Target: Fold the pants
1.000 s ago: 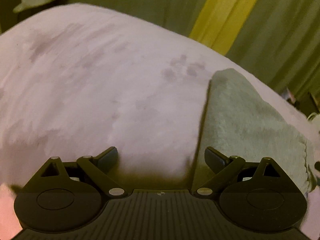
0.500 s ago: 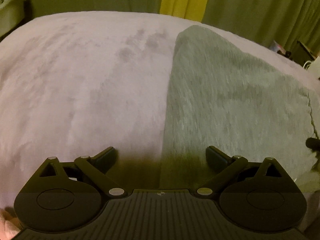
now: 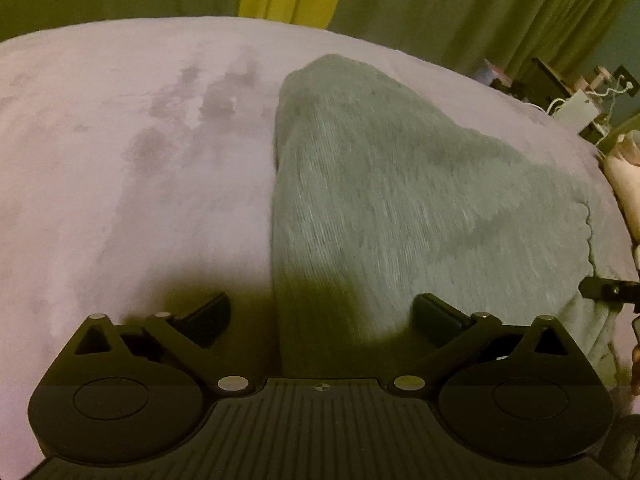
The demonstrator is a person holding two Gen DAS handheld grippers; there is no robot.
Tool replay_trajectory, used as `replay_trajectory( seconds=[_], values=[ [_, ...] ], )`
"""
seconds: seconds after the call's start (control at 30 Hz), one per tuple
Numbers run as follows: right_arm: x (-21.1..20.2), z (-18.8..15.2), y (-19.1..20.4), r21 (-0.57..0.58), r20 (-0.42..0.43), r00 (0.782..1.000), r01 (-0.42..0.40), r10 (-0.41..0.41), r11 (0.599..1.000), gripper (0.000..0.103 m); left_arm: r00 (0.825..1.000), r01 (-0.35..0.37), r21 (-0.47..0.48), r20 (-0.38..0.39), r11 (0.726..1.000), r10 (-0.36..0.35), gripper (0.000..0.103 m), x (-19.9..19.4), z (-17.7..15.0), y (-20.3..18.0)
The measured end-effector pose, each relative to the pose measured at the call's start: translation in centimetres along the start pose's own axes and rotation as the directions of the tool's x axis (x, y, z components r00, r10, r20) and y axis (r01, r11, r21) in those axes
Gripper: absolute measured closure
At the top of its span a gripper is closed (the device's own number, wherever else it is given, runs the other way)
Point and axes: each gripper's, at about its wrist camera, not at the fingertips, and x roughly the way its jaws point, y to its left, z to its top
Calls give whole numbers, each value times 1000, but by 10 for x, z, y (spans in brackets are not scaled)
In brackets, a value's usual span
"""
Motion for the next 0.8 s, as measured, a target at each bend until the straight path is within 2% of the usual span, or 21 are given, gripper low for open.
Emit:
replay_trajectory(
  seconds=[0.13, 0.23, 0.33, 0.47, 0.53, 0.6, 0.63, 0.67, 0.7, 0.73, 0.8],
  values=[
    [4, -1, -3, -52, 7, 999, -53, 53, 997, 4, 1000, -3, 14, 9, 1000, 2, 0, -2, 4, -4],
    [2, 1, -7, -51, -14, 997, -80, 79, 996, 4, 997, 80, 50, 6, 996, -80, 0, -1, 3, -8],
    [4, 8, -5, -58, -23, 995, -102, 101, 993, 4, 994, 105, 73, -3, 992, -105, 0, 9, 4, -4],
    [15, 14, -9, -44, -18, 992, -125, 124, 991, 4, 990, 139, 35, -15, 990, -139, 0, 5, 9, 0],
    [16, 15, -6, -43, -16, 992, -123, 122, 992, 4, 981, 194, 80, -4, 978, -195, 1, -2, 8, -5],
    [14, 15, -2, -35, -25, 984, -176, 175, 984, 5, 971, 237, 122, 5, 964, -240, 1, -5, 5, -11],
    [14, 15, 1, -32, -25, 980, -200, 199, 979, 6, 972, 231, 148, 3, 962, -234, 2, -3, 4, -12],
    [15, 16, 3, -41, -27, 979, -202, 201, 979, 7, 981, 195, 163, -30, 967, -193, 4, 6, 4, -11],
    [17, 18, 2, -42, -35, 980, -198, 197, 979, 9, 981, 195, 160, -52, 968, -189, 3, 14, 5, -9],
    [19, 20, -2, -35, -42, 979, -199, 197, 979, 14, 977, 212, 148, -42, 966, -208, 2, 16, 5, -4],
    [22, 23, -9, -5, -36, 976, -214, 214, 977, 15, 971, 239, 78, -28, 968, -238, 5, 17, 10, 3]
  ],
)
